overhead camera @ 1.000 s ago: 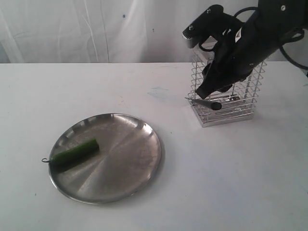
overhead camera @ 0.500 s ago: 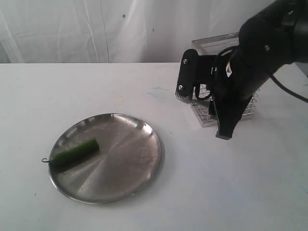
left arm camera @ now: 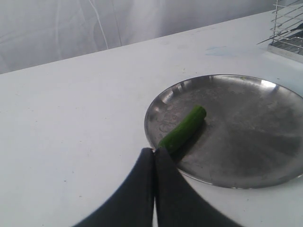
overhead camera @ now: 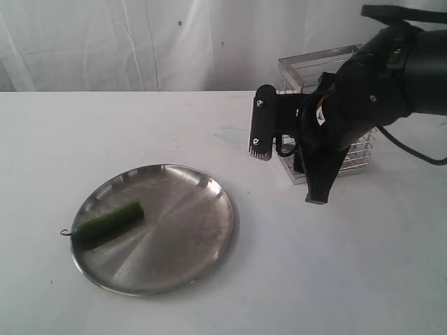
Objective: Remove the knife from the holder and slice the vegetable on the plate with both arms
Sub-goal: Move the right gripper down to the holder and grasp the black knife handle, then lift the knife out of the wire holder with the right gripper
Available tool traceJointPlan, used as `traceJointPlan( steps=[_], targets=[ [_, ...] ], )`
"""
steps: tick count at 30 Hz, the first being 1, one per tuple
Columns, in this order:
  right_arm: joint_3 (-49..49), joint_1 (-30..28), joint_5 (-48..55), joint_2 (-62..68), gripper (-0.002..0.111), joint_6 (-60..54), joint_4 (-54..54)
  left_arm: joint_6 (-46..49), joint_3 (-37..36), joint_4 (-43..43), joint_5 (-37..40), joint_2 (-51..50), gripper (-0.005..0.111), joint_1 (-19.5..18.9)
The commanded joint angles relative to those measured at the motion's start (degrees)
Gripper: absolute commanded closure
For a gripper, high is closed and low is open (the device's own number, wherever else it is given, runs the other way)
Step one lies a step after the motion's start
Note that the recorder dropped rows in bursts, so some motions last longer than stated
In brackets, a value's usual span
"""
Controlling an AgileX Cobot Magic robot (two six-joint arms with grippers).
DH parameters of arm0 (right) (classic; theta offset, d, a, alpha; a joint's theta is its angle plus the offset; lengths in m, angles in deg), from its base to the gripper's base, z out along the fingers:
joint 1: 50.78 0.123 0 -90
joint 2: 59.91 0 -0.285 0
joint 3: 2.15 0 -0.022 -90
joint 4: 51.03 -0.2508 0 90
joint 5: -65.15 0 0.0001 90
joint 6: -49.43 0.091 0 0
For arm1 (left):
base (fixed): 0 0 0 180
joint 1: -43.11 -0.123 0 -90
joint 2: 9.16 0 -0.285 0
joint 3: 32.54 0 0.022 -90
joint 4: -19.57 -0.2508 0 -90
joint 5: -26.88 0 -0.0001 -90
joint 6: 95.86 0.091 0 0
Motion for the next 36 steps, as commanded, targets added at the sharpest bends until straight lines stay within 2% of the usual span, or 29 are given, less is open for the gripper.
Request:
traceJointPlan(
  steps=[1, 7, 10, 16, 29, 36],
  targets=[
    [0.4, 0.2, -1.0, 1.2, 0.059, 1.0, 1.9, -0.4, -0.1, -0.2, 0.2, 0.3, 0.107, -0.1],
    [0.4, -0.3, -1.7, 2.3, 0.06, 3.5, 4.6, -0.4, -0.1, -0.2, 0.2, 0.3, 0.107, -0.1],
    [0.4, -0.3, -2.8, 2.3, 0.066, 3.8, 4.7, -0.4, -0.1, -0.2, 0.2, 0.3, 0.107, -0.1],
    [0.4, -0.8, -3.3, 2.3, 0.085, 7.5, 5.7, -0.4, -0.1, -0.2, 0.2, 0.3, 0.107, -0.1],
    [-0.7, -1.0, -0.4, 0.6, 0.098, 9.7, 7.4, -0.4, -0.1, -0.2, 0.2, 0.3, 0.107, -0.1],
    [-3.6, -1.0, 4.4, -2.3, 0.105, 9.7, 7.3, -0.4, -0.1, -0.2, 0.2, 0.3, 0.107, -0.1]
  ],
)
